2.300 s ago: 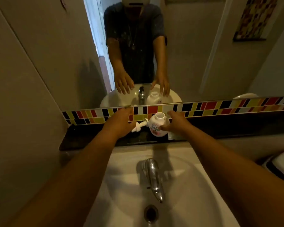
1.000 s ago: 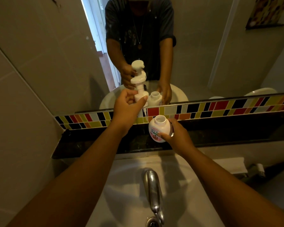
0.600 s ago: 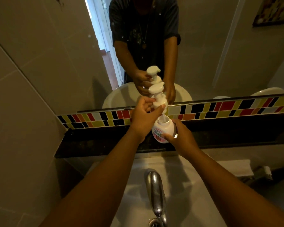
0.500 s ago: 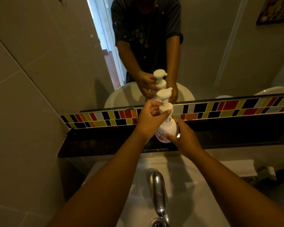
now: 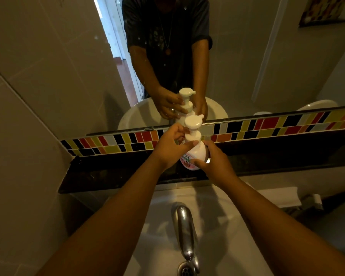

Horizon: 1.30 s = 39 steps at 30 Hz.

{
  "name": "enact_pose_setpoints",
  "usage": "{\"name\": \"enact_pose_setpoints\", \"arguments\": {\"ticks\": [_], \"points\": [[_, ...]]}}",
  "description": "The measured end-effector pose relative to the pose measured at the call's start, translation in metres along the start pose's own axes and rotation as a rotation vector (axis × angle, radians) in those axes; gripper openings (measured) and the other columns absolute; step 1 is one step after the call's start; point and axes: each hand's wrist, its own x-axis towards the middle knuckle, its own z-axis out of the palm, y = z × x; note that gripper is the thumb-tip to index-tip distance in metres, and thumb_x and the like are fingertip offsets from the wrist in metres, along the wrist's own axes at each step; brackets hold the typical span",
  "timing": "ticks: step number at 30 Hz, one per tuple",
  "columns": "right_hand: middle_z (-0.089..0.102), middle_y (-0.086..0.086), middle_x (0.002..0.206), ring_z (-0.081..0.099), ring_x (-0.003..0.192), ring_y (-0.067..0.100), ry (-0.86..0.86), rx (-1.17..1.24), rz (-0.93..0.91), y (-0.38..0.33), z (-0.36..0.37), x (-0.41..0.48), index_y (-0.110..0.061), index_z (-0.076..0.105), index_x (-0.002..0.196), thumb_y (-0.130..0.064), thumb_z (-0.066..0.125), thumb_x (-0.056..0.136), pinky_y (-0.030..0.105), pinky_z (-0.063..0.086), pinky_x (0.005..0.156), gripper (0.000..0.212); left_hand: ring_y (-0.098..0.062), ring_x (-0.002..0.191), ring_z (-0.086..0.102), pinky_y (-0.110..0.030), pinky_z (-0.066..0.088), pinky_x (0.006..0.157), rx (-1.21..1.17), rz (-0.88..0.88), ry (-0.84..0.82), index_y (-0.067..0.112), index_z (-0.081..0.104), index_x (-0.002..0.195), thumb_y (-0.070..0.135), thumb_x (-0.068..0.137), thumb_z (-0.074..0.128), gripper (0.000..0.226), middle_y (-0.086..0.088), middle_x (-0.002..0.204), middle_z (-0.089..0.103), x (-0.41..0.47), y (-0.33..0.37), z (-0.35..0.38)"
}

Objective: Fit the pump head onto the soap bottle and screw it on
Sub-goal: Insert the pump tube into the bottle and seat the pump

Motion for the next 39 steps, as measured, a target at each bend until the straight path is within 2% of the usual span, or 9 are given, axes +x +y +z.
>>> {"name": "enact_pose_setpoints", "arguments": {"ticks": [3, 7, 11, 15, 22, 29, 33, 36, 39], "points": [[0.056, 0.009, 0.132, 0.054, 0.119, 0.028, 0.01, 0.006, 0.001, 0.0, 0.001, 0.001, -0.021, 0.045, 0.129, -0.027, 0.075, 0.074, 0.05, 0.049, 0.096, 0.063, -0.016, 0.121, 0.052, -0.027, 0.048, 0.09, 0.018, -0.008, -0.028, 0.022, 0.052, 0.124, 0.015, 0.083, 0.071, 0.046, 0.0, 0.132, 0.058, -0.002, -0.008, 0.003], [0.056, 0.008, 0.133, 0.054, 0.12, 0.027, 0.006, 0.01, -0.001, 0.002, 0.002, 0.003, -0.022, 0.045, 0.129, -0.026, 0.075, 0.074, 0.05, 0.049, 0.097, 0.063, -0.019, 0.119, 0.054, -0.02, 0.046, 0.082, 0.043, -0.031, -0.026, 0.022, 0.056, 0.123, 0.015, 0.087, 0.066, 0.038, 0.0, 0.127, 0.058, -0.002, -0.01, -0.003], [0.055, 0.007, 0.133, 0.054, 0.12, 0.026, 0.001, 0.021, -0.001, 0.004, 0.002, 0.004, -0.023, 0.044, 0.129, -0.028, 0.075, 0.074, 0.05, 0.048, 0.098, 0.063, -0.02, 0.124, 0.049, -0.029, 0.044, 0.092, 0.139, -0.055, -0.074, 0.021, 0.051, 0.134, 0.013, 0.089, 0.062, 0.046, -0.003, 0.139, 0.051, 0.0, -0.007, -0.007], [0.056, 0.007, 0.132, 0.055, 0.118, 0.025, -0.016, 0.044, -0.008, 0.004, 0.001, 0.004, -0.024, 0.045, 0.129, -0.031, 0.074, 0.075, 0.048, 0.05, 0.096, 0.062, -0.022, 0.126, 0.05, -0.04, 0.047, 0.1, 0.134, -0.042, -0.103, 0.022, 0.045, 0.138, 0.023, 0.082, 0.073, 0.062, -0.003, 0.139, 0.053, 0.003, -0.004, 0.004], [0.057, 0.005, 0.131, 0.056, 0.116, 0.024, -0.065, 0.042, -0.01, 0.009, -0.001, 0.011, -0.027, 0.044, 0.127, -0.023, 0.074, 0.076, 0.044, 0.052, 0.094, 0.059, -0.024, 0.121, 0.056, -0.043, 0.049, 0.098, 0.044, -0.058, 0.008, 0.018, 0.05, 0.133, 0.023, 0.075, 0.079, 0.065, -0.005, 0.133, 0.059, 0.012, -0.005, 0.007], [0.056, 0.004, 0.132, 0.055, 0.116, 0.022, -0.092, 0.04, -0.03, 0.012, -0.002, 0.015, -0.026, 0.043, 0.128, -0.025, 0.075, 0.075, 0.041, 0.05, 0.095, 0.063, -0.019, 0.112, 0.064, -0.026, 0.054, 0.085, -0.097, -0.089, 0.011, 0.016, 0.059, 0.123, 0.011, 0.081, 0.073, 0.045, -0.004, 0.122, 0.067, 0.005, -0.016, -0.012], [0.056, 0.003, 0.132, 0.055, 0.116, 0.021, -0.088, 0.054, -0.046, 0.014, -0.002, 0.016, -0.028, 0.043, 0.127, -0.027, 0.075, 0.074, 0.039, 0.05, 0.093, 0.062, -0.016, 0.118, 0.056, -0.029, 0.05, 0.088, -0.021, -0.081, -0.013, 0.019, 0.053, 0.132, 0.016, 0.08, 0.074, 0.057, 0.0, 0.132, 0.06, 0.003, -0.016, -0.004], [0.057, 0.002, 0.13, 0.057, 0.113, 0.018, -0.084, 0.086, -0.042, 0.015, 0.0, 0.017, -0.029, 0.044, 0.125, -0.028, 0.075, 0.075, 0.032, 0.05, 0.087, 0.059, -0.02, 0.122, 0.053, -0.039, 0.049, 0.097, 0.037, -0.06, -0.036, 0.021, 0.048, 0.136, 0.021, 0.078, 0.076, 0.065, -0.002, 0.137, 0.056, 0.009, -0.013, 0.007], [0.059, 0.002, 0.129, 0.058, 0.114, 0.02, -0.077, 0.097, -0.046, 0.017, 0.0, 0.017, -0.029, 0.045, 0.125, -0.028, 0.074, 0.075, 0.037, 0.052, 0.09, 0.058, -0.025, 0.124, 0.053, -0.046, 0.047, 0.101, 0.058, -0.058, -0.004, 0.018, 0.047, 0.136, 0.024, 0.077, 0.077, 0.067, -0.005, 0.136, 0.056, 0.013, -0.011, 0.017]]}}
